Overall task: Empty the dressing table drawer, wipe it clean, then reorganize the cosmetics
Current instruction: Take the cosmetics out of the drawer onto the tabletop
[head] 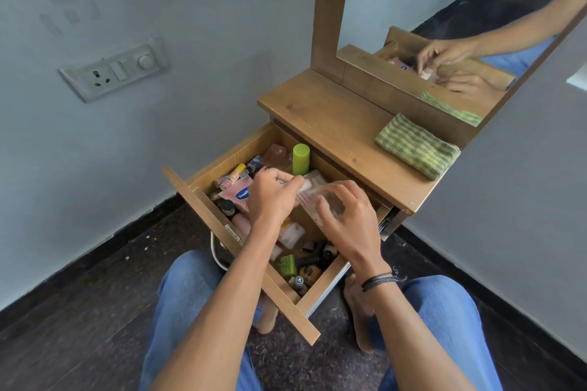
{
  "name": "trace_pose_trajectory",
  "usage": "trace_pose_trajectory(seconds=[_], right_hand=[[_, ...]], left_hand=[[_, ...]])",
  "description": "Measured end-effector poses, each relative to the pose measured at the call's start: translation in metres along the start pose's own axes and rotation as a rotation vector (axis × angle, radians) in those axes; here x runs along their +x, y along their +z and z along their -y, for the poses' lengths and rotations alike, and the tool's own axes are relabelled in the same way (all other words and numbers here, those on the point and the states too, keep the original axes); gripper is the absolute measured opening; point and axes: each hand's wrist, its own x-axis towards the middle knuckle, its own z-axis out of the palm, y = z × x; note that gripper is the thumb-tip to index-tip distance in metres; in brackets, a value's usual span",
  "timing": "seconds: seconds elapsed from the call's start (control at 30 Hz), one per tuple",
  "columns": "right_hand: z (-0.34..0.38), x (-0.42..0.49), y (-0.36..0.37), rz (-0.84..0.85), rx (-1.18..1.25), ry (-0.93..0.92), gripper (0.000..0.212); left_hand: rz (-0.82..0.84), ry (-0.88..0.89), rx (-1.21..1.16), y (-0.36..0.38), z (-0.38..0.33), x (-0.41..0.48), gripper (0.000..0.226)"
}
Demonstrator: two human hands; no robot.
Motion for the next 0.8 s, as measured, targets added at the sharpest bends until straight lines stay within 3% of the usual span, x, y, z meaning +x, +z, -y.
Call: trace_pose_trajectory(seconds=[0.13, 0.4, 0.8], right_hand=[[0.001, 0.001, -0.001, -0.114, 0.056, 0.038, 0.019], [0.005, 0.003, -0.008, -0.080, 0.142, 0.102, 0.037], [0.016, 0.005, -0.003, -0.133, 0.484, 0.358, 0.037]], left_hand=[[-0.019, -0.037, -0.095, -0.017, -0.006, 0.001, 0.011], [-0.012, -0.068, -0.255, -0.044, -0.008, 0.007, 0.004], [-0.013, -0.126, -0.436, -0.058, -0.012, 0.011, 0.016]])
